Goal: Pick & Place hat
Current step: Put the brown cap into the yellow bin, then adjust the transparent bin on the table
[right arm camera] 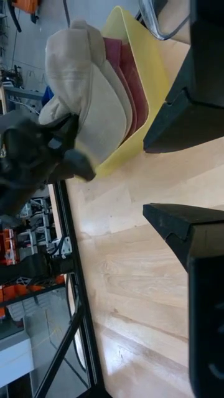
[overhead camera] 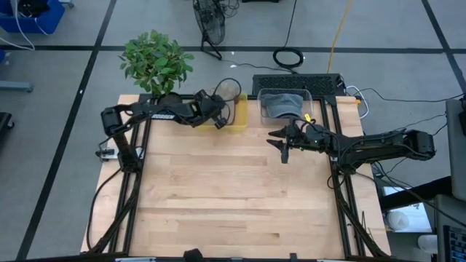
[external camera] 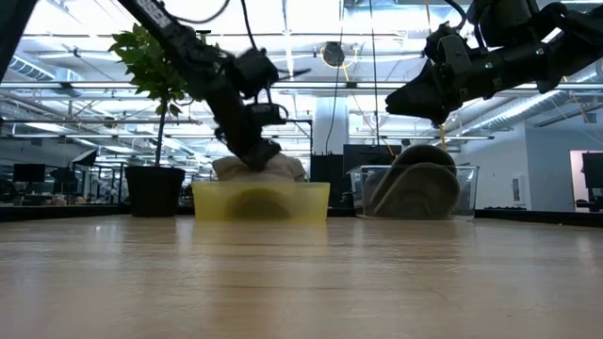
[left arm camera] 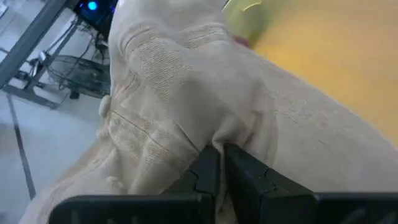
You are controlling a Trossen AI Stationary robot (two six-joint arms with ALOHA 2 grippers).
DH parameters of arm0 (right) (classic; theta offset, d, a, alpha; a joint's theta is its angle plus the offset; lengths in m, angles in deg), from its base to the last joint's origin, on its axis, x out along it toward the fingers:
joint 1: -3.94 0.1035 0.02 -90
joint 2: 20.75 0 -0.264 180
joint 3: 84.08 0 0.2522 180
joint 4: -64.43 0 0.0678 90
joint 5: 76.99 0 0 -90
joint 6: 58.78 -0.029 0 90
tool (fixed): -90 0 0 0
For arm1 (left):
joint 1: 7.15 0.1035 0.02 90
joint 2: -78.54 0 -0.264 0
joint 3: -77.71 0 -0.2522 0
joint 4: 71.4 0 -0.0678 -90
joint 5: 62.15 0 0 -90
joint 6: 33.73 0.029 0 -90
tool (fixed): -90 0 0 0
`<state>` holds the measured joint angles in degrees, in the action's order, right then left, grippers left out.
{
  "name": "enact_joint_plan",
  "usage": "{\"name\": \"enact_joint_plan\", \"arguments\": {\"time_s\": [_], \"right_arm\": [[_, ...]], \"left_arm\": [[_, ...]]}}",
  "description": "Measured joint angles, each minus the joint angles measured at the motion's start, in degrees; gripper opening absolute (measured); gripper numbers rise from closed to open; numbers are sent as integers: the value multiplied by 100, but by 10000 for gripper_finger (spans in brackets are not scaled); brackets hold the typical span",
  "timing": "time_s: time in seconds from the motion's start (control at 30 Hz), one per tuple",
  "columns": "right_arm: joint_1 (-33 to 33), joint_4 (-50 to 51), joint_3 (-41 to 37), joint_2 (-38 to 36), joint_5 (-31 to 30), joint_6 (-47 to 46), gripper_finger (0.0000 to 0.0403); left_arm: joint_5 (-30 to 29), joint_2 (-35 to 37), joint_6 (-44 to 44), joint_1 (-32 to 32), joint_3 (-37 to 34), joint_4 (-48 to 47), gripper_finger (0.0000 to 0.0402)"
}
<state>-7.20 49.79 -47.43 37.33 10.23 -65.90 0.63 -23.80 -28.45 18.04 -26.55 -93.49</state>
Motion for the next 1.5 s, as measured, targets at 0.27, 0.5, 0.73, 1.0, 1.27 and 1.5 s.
{"name": "enact_joint_plan", "arguments": {"time_s": [0.27,0.5,0.73,1.0,1.27,1.5], "right_arm": [[0,54,0,0,-6,44,128],[17,103,0,-2,-3,3,128],[37,83,0,-2,-6,29,128],[37,154,2,-158,1,29,128],[37,1327,7,-645,-47,-269,128],[22,2185,-175,-403,-1624,-1478,128]], "left_arm": [[59,1149,31,-240,-15,21,42],[24,1691,-48,-551,-14,-215,42],[726,2061,-123,-1015,5,-660,42],[1621,2289,-271,-1489,8,-750,42],[1495,2286,-521,-1898,-593,-235,42],[1373,2239,-1017,-1654,-2431,2360,42]]}}
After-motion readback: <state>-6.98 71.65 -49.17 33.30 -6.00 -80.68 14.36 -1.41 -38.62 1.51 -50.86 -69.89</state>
